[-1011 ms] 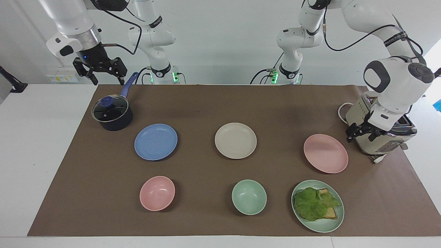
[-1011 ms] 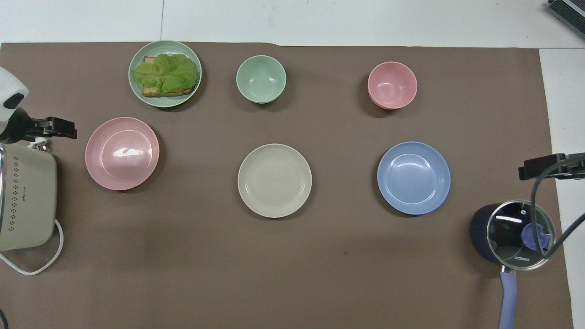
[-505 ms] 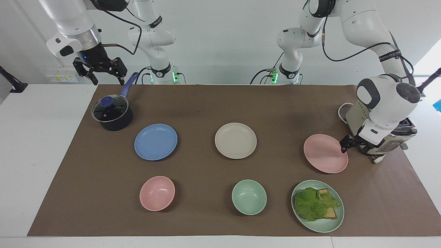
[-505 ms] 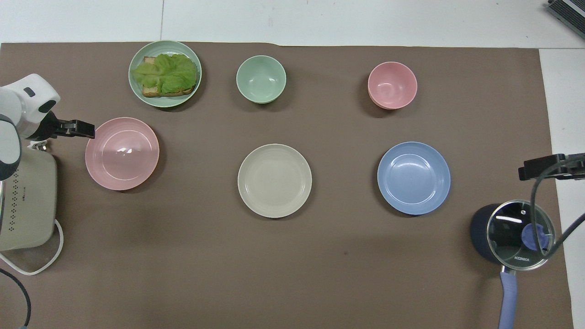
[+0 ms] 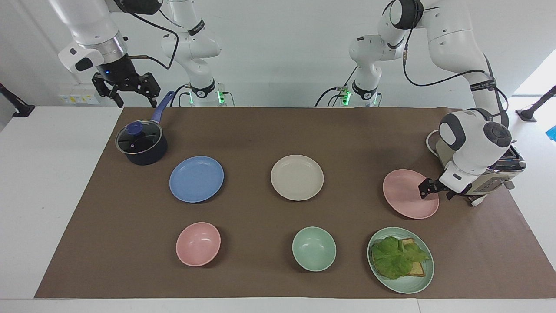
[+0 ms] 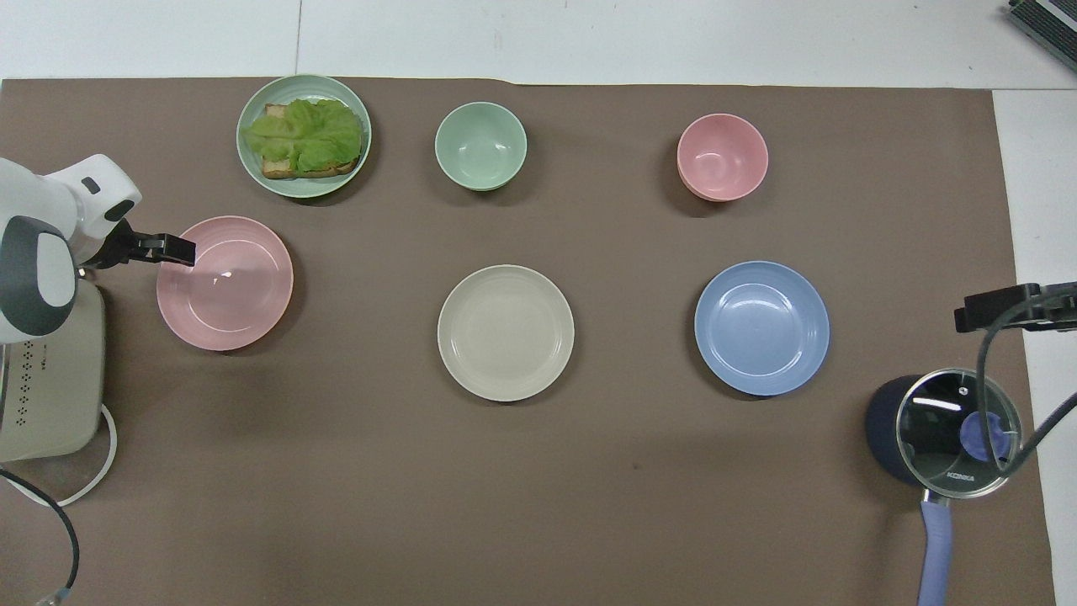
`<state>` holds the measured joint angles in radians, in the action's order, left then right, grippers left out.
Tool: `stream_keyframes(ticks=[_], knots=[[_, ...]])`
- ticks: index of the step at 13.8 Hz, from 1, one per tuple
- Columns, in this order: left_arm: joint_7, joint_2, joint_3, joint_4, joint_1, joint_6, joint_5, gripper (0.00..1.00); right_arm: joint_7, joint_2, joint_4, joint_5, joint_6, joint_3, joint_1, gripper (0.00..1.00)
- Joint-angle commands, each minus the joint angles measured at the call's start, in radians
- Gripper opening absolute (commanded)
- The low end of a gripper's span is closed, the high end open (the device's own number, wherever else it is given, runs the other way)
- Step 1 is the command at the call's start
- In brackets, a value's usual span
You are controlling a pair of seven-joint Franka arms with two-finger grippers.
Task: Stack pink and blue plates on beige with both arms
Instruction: 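Reach the left gripper to the rim of the pink plate, then grasp the pink plate rim and carry it onto the beige plate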
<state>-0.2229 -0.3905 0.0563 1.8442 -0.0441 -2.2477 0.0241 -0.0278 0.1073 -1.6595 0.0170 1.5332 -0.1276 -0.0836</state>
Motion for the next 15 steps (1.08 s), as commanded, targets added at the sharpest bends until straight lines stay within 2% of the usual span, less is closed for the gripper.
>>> stream_keyframes(ticks=[1,4,6,7,10,12,14,15], knots=[[-0.015,0.015,0.005,0.026,0.006,-0.020,-0.015,1.00,-0.018,0.018,-0.019,-0.006,-0.007,0.005,0.015,1.00],[-0.023,0.021,0.005,0.047,0.007,-0.007,-0.015,1.00,-0.018,0.018,-0.019,-0.006,-0.011,0.005,0.015,1.00],[-0.021,0.024,0.005,0.053,0.007,-0.004,-0.015,0.90,-0.017,0.018,-0.019,-0.008,-0.011,0.005,0.015,1.00],[-0.021,0.021,0.005,0.055,0.009,-0.004,-0.015,0.81,-0.018,0.018,-0.019,-0.006,-0.011,0.005,0.015,1.00],[-0.019,0.019,0.004,0.058,0.009,0.005,-0.015,0.36,-0.018,0.018,-0.019,-0.008,-0.013,0.003,0.015,1.00],[-0.021,0.019,0.004,0.050,0.009,0.023,-0.013,0.11,-0.018,0.021,-0.019,-0.006,-0.011,0.003,0.015,1.00],[-0.021,0.022,0.002,0.047,0.007,0.030,-0.007,0.00,-0.018,0.023,-0.020,-0.006,-0.011,0.003,0.016,1.00],[-0.022,0.022,0.000,0.038,0.004,0.051,-0.006,0.00,-0.018,0.023,-0.020,-0.008,-0.011,0.003,0.016,1.00]])
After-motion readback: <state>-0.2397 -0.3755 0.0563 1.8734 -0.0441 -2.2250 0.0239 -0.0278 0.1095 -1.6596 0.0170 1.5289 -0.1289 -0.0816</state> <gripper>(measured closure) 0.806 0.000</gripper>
